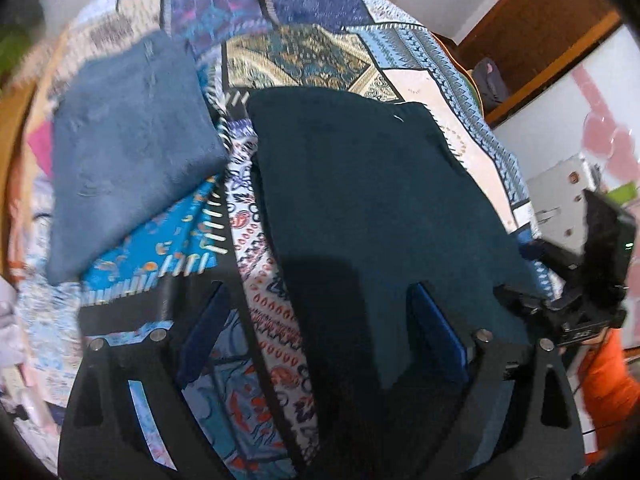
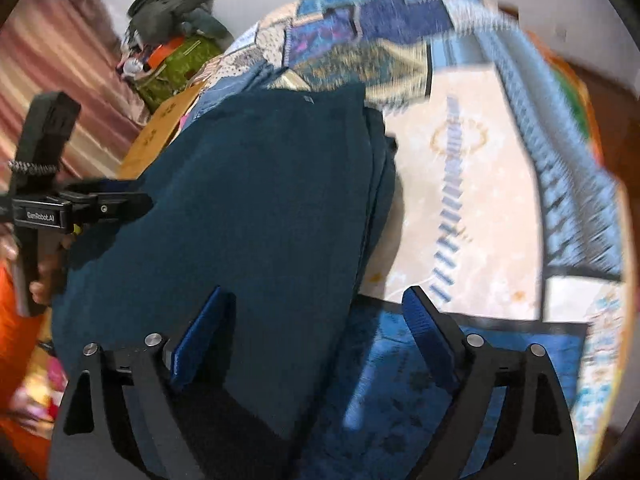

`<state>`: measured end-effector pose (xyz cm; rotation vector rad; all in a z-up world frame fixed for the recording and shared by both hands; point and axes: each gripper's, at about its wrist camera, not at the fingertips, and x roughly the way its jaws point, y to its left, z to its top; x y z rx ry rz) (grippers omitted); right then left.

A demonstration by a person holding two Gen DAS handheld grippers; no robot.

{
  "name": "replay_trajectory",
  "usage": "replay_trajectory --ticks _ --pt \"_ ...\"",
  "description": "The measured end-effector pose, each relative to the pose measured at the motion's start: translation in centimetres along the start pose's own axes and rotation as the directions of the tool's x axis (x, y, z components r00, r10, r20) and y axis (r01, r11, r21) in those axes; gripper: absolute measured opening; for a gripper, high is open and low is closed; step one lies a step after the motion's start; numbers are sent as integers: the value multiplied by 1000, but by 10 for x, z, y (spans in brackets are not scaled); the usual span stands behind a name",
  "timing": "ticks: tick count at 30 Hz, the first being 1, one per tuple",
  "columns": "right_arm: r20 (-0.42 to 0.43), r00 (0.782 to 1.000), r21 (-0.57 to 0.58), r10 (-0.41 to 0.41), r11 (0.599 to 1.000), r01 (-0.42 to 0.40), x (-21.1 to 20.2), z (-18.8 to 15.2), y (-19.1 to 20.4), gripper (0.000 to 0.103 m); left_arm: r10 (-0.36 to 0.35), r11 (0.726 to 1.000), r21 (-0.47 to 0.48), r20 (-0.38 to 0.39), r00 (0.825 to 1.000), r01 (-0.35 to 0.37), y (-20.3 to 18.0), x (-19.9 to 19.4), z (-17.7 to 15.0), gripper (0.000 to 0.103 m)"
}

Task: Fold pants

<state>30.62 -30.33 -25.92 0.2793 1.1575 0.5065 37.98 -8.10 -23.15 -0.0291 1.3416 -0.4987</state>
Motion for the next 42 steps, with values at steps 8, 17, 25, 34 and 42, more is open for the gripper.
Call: replay_trajectory --ticks 8,17,25,34,42 --pt "-62 987 47 149 988 -147 27 14 -3 76 -151 988 -21 -105 983 150 -1 37 18 91" --pt "-84 984 43 155 988 -151 24 18 8 35 -187 980 49 -82 979 192 -11 32 11 62" --pt "-4 998 -95 65 993 -65 -4 24 36 28 -129 982 141 17 992 125 -26 -21 -4 40" --pt "190 977 -250 91 967 -42 -49 66 104 27 -58 990 141 303 951 15 -18 -121 -10 30" --pt "290 946 -343 145 939 -38 -42 123 164 27 43 995 54 491 870 -80 24 -195 8 29"
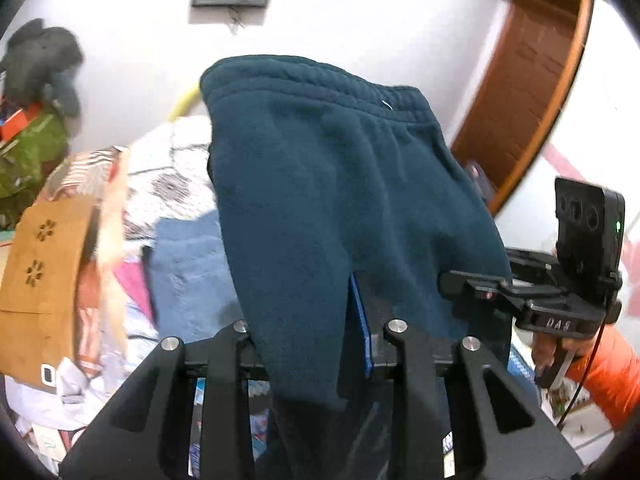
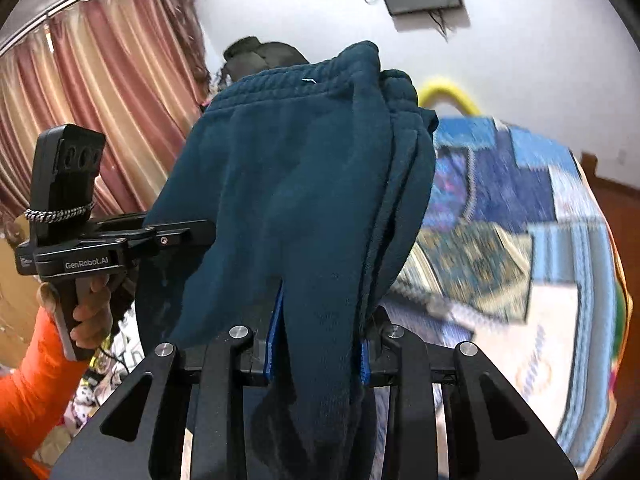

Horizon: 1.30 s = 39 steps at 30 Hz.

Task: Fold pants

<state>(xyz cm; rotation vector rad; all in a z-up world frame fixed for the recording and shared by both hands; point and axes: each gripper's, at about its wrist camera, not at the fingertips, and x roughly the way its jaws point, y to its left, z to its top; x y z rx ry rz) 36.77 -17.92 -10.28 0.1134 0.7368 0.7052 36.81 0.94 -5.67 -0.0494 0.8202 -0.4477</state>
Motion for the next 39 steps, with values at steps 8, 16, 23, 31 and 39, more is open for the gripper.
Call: replay_trajectory --ticks 8,16,23,31,39 --pt "8 1000 -22 -13 1000 14 63 37 11 27 84 994 -79 45 995 -81 72 9 27 29" --pt "-58 998 39 -27 999 30 143 50 -6 27 172 982 -86 50 984 -168 127 73 30 29" --pt "-156 985 69 -69 994 81 211 43 -38 27 178 975 -130 -32 984 -180 172 150 24 29" --pt "-305 946 78 -108 987 138 254 24 -63 33 176 932 -278 -210 962 -231 228 228 -10 38" --pt "-234 958 -38 -168 986 164 203 15 -40 35 267 925 -223 -193 944 -308 207 184 -20 44"
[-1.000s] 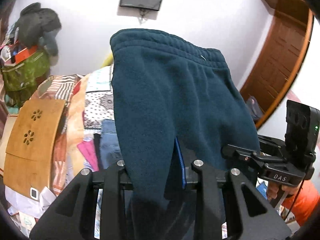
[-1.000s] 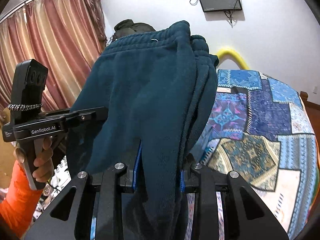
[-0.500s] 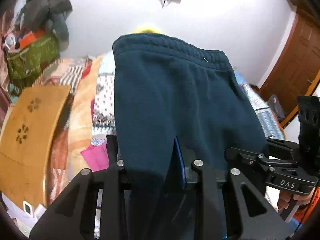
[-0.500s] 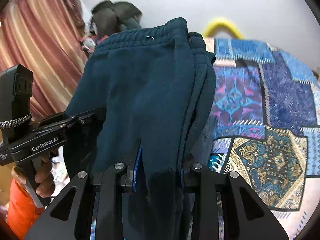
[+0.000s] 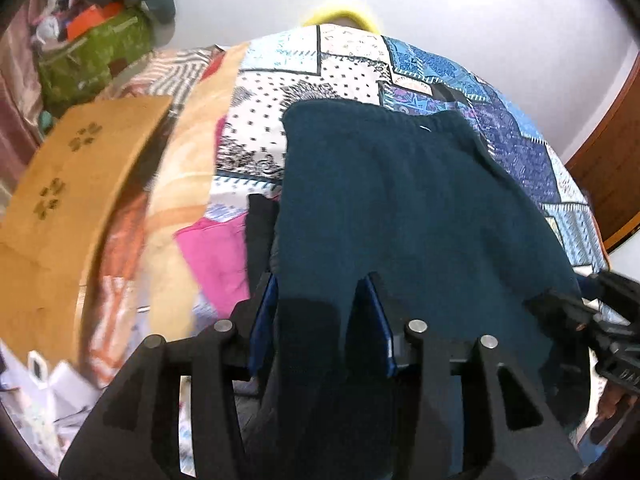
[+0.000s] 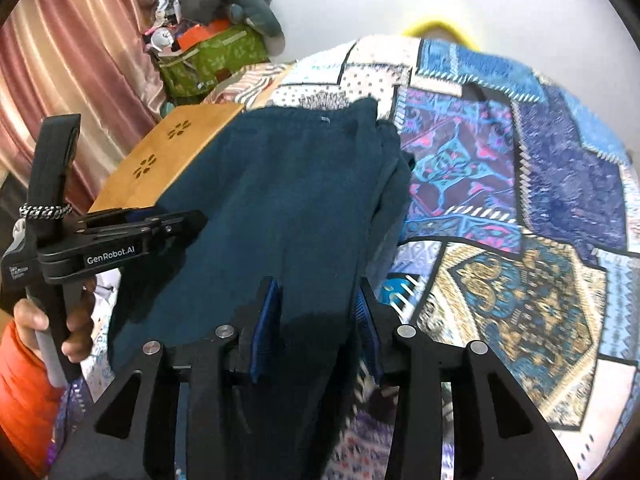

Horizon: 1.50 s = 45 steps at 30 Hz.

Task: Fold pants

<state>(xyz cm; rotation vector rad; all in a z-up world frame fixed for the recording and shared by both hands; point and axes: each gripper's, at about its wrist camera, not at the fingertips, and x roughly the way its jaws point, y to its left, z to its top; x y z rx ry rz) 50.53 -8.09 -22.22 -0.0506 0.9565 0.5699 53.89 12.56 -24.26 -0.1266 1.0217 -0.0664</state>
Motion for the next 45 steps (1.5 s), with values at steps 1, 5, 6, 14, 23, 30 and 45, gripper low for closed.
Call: replay_trajectory --ticks 1,5,6,14,23,30,45 --pt "21 1000 -2 -2 1000 2 -7 -1 -1 35 2 1000 5 12 1000 -2 -4 -12 -3 44" --pt "138 990 -23 10 1000 -7 -64 -7 12 35 11 999 39 109 994 -15 -18 -73 -12 44" --pt "157 988 -31 15 999 -10 -74 -7 16 35 8 999 51 138 990 -16 -23 -90 -15 44" --pt "420 905 -120 75 992 -26 -200 -28 73 38 -11 990 136 393 920 -46 -69 -238 -50 44" --pt "625 773 -195 109 981 19 -298 -86 129 38 -38 984 159 637 770 -83 -104 -372 -131 44" --pt "691 721 -163 50 983 87 -321 -120 145 65 -39 990 121 704 709 -66 -108 -414 -180 66" --pt "697 716 -92 -40 985 144 -324 -135 149 103 -3 992 86 732 681 -89 -110 -433 -220 101"
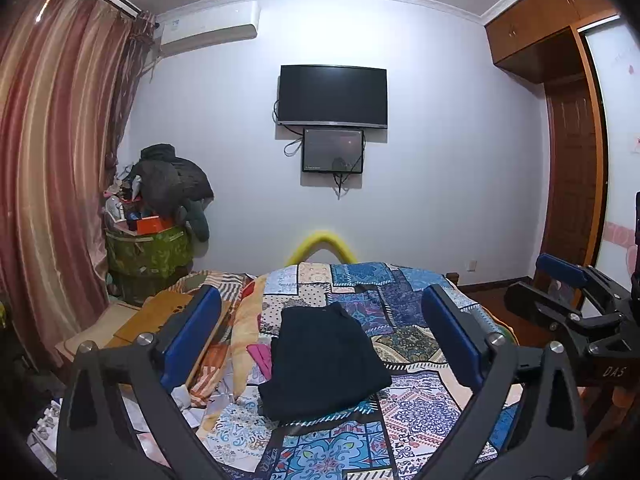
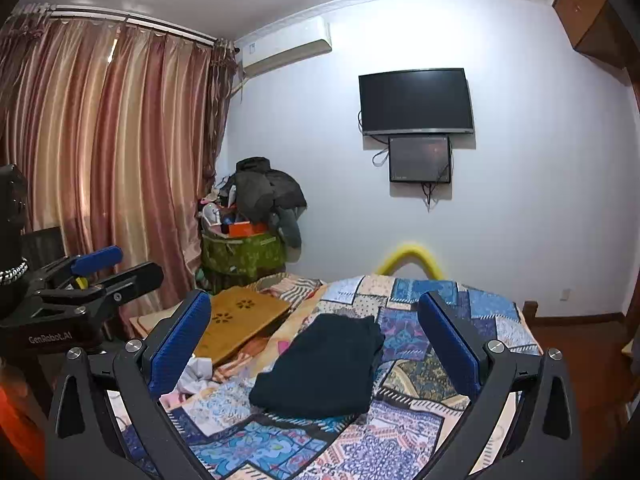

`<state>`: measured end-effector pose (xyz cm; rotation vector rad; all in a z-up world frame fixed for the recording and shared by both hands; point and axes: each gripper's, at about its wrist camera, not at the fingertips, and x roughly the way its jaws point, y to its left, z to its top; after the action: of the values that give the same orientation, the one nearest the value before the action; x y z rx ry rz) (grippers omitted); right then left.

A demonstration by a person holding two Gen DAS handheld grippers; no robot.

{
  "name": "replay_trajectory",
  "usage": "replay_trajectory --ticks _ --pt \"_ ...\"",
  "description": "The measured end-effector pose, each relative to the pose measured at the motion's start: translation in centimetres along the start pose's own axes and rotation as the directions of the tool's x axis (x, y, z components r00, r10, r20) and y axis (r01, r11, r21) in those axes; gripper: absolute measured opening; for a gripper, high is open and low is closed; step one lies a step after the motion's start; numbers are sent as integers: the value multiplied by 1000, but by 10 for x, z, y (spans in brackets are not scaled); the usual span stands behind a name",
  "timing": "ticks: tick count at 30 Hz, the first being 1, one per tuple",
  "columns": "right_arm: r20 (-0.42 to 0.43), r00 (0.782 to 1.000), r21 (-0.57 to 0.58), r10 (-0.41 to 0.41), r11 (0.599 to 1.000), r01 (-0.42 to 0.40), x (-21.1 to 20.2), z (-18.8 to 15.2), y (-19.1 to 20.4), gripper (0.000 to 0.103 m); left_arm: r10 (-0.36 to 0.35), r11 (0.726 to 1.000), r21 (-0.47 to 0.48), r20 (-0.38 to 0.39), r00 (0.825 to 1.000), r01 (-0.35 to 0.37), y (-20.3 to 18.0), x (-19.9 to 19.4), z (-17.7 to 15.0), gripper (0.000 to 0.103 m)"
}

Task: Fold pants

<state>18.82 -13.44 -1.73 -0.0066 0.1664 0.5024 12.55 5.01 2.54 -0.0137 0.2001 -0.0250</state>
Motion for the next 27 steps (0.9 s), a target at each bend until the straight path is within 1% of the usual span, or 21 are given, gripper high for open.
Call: replay_trajectory --ticks 7,27 --pt "-5 1000 1 -12 1000 12 -8 -8 1 103 -3 1000 -2 4 1000 3 -3 -9 -3 103" --pt "-25 999 23 -26 999 26 -12 -15 -3 103 -18 1000 12 -24 1000 19 -11 -1 -9 103"
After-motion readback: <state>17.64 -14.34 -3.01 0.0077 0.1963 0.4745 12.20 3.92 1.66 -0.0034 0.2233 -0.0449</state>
